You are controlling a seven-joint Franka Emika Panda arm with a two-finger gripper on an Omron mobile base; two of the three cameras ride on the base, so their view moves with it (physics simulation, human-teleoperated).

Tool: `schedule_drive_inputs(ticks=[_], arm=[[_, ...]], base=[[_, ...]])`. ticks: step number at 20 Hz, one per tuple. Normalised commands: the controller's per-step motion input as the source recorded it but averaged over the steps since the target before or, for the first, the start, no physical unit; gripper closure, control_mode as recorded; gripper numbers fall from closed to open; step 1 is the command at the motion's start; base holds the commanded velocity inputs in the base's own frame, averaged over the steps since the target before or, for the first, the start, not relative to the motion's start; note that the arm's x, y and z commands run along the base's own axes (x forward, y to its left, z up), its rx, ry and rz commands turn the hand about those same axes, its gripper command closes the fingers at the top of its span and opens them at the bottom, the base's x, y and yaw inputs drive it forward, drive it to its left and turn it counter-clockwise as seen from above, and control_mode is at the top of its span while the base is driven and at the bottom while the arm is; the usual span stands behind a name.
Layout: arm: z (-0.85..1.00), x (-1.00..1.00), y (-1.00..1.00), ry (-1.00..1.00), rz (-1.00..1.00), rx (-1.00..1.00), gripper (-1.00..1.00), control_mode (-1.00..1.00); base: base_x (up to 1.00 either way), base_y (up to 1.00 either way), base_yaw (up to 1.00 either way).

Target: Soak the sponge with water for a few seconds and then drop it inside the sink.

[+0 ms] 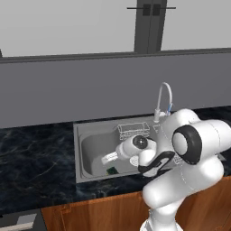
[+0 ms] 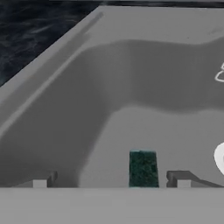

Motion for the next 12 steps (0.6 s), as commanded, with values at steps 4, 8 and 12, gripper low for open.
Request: schedule_drive_inputs(ticks=[4, 8, 12], arm=[[1.0, 0.48, 0.29, 0.15, 0.0, -0.07, -1.0, -1.0], [1.0, 0.67, 0.25, 0.16, 0.0, -0.07, -1.0, -1.0], [1.0, 0.63, 0.31, 0.16, 0.0, -0.06, -1.0, -1.0]], base=[[0.0, 0.0, 0.0], [0.0, 0.0, 0.0], [0.0, 0.0, 0.0]])
